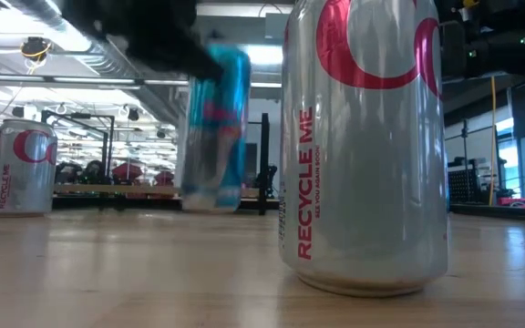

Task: Place canned beverage on shelf
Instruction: Put the bottom blue soda can on the shelf

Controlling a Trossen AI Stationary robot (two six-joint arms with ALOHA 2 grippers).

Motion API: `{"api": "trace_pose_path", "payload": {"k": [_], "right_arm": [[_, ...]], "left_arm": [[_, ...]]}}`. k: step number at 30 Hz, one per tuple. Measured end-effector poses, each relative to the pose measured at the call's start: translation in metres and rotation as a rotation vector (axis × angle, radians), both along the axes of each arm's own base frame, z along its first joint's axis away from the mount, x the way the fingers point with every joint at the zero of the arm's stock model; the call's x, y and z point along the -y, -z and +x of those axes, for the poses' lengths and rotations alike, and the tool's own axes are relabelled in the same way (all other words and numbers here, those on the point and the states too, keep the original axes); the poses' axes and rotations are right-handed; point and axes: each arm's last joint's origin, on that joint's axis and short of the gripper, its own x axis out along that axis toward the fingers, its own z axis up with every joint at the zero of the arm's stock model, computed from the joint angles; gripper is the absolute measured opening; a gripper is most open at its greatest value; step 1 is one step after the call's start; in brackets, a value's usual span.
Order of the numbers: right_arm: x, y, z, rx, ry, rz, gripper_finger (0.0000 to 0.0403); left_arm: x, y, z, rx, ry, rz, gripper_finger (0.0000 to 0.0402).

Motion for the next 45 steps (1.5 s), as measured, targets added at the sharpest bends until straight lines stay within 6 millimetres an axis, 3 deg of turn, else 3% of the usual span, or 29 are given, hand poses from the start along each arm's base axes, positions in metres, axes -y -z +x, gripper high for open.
{"api": "trace_pose_path", "payload": {"k": [4, 8, 11, 20, 25, 32, 38, 45], "right_arm": [[0.0, 0.0, 0.0, 0.0, 0.0, 0.0, 0.0039], [0.0, 0.0, 0.0, 0.0, 0.0, 0.0, 0.0039], [0.0, 0.0, 0.0, 0.001, 0.0, 0.0, 0.0039], [0.0, -0.001, 0.0, 0.008, 0.0, -0.003, 0.0039], [0.0, -0.001, 0.0, 0.011, 0.0, -0.007, 0.0039], [0.0, -0.001, 0.0, 0.012, 0.001, -0.007, 0.0039], [0.0, -0.001, 0.0, 0.008, 0.001, -0.007, 0.0039], [0.0, -0.001, 0.0, 0.01, 0.001, -0.007, 0.0039]], "left_arm": [[-0.025, 0.007, 0.0, -0.01, 0.024, -0.05, 0.019], [-0.037, 0.01, -0.001, -0.017, 0.055, -0.079, 0.019], [-0.039, 0.012, -0.002, -0.022, 0.055, -0.083, 0.0193], [-0.035, 0.015, -0.004, -0.028, 0.0, -0.055, 0.0285], [-0.033, 0.014, -0.004, -0.028, -0.027, -0.045, 0.03], [-0.037, -0.019, -0.017, 0.065, -0.157, -0.093, 0.0303], [-0.039, -0.053, -0.037, 0.15, -0.291, -0.26, 0.0303], [-0.015, -0.049, -0.052, 0.089, -0.535, -0.25, 0.0303]]}}
